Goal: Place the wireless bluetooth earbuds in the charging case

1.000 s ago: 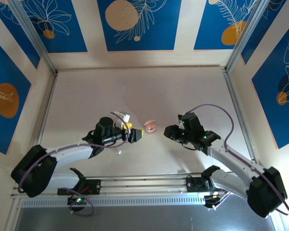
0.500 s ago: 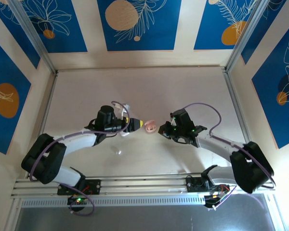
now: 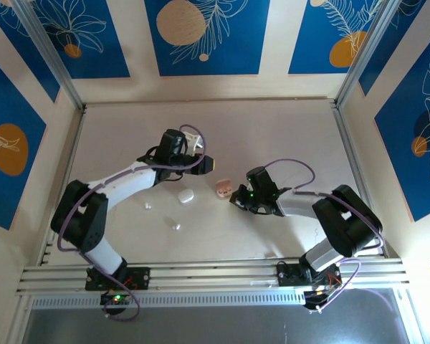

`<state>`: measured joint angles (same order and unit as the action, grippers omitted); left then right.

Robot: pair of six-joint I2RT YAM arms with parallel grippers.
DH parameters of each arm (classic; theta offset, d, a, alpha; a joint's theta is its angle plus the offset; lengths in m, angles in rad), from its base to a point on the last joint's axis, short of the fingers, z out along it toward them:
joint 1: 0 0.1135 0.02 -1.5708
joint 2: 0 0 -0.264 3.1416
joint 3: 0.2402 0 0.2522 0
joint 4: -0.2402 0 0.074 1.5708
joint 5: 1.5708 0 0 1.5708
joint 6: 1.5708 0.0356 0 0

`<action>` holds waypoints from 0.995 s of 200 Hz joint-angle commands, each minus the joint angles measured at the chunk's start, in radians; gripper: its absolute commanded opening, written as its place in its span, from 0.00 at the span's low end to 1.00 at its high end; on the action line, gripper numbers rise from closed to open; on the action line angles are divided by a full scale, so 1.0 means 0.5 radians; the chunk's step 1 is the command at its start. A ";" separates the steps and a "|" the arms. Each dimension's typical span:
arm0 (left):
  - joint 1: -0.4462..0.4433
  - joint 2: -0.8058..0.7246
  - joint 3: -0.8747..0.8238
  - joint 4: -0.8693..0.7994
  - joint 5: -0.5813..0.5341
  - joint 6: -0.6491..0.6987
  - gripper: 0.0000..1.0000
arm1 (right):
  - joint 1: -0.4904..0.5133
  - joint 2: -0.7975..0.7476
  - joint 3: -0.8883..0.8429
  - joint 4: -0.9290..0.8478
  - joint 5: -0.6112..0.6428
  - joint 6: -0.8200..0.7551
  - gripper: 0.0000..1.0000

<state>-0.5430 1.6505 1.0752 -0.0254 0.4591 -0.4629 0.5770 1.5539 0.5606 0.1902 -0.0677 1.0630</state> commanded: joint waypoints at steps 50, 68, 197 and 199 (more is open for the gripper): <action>0.002 0.348 0.276 -0.179 0.014 0.061 0.16 | -0.012 0.225 0.054 0.220 -0.036 0.055 0.00; 0.000 0.385 0.289 -0.181 0.011 0.064 0.15 | -0.030 0.261 0.084 0.223 -0.042 0.050 0.00; -0.012 0.519 0.308 -0.182 -0.001 0.079 0.12 | -0.184 0.301 0.160 0.178 -0.078 -0.018 0.00; -0.014 0.521 0.309 -0.182 -0.001 0.079 0.12 | -0.186 0.302 0.162 0.180 -0.079 -0.018 0.00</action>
<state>-0.5453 1.8870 1.1927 -0.0959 0.4591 -0.4416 0.5167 1.6859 0.6224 0.2863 -0.1638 1.0786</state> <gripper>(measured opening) 0.120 0.049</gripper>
